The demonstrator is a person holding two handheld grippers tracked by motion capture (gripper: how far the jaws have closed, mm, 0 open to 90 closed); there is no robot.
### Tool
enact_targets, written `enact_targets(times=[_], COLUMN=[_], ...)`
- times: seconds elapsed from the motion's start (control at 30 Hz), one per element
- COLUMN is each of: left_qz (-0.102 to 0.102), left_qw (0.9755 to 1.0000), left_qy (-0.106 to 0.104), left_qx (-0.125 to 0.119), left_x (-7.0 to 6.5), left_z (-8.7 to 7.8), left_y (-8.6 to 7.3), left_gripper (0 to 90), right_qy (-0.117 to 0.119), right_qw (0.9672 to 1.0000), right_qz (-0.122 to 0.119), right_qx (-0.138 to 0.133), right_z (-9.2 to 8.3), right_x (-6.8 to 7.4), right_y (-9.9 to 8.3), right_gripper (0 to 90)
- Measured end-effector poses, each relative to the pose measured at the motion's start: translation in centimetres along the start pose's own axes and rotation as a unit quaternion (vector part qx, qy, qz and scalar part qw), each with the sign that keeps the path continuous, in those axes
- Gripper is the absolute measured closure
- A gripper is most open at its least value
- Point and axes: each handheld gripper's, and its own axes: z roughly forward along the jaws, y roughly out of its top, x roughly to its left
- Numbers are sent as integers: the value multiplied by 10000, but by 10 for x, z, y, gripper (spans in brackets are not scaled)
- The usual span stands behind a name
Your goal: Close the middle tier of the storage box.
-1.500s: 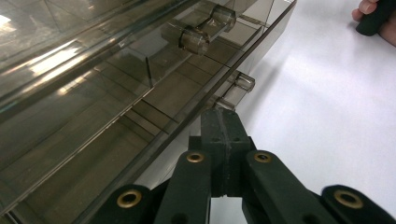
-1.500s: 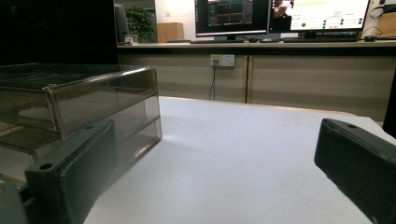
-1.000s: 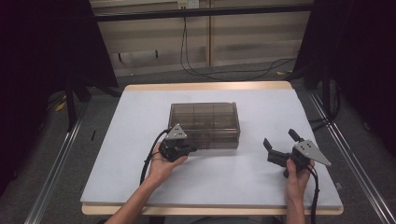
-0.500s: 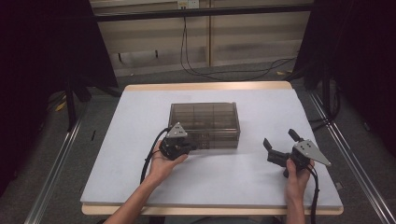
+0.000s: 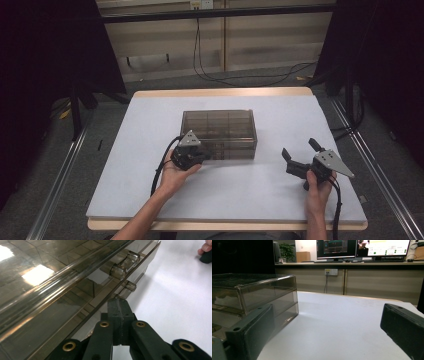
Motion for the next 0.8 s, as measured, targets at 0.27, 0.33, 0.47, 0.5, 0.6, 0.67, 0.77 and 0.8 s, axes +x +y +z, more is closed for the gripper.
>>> enact_targets(times=[0.27, 0.33, 0.47, 0.5, 0.6, 0.67, 0.77, 0.8], left_qz=[-44, -41, -26, -15, -37, -21, -35, -23], left_qw=[10000, 10000, 10000, 10000, 10000, 10000, 10000, 10000], left_qy=[15, -2, 18, 23, -3, 17, -23, -14], left_qx=[-3, -9, 30, 30, -17, 29, 41, 61], left_x=[1, 2, 2, 2, 4, 4, 5, 5], left_z=[1, 1, 2, 2, 3, 2, 2, 2], left_y=[1, 1, 3, 3, 4, 5, 5, 5], left_gripper=[900, 900, 900, 900, 900, 900, 900, 900], right_qy=[-2, -4, -1, 5, 5, -8, 5, 4], right_qw=[10000, 10000, 10000, 10000, 10000, 10000, 10000, 10000], right_qz=[3, 6, 3, -5, -6, 11, -9, -8], right_qx=[-3, -3, -3, 0, -1, -9, -1, -3], right_z=[0, 0, 0, 0, 0, 0, 0, 0], right_x=[0, 0, 0, 0, 0, 0, 0, 0], right_y=[0, 0, 0, 0, 0, 0, 0, 0], right_gripper=[0, 0, 0, 0, 0, 0, 0, 0])
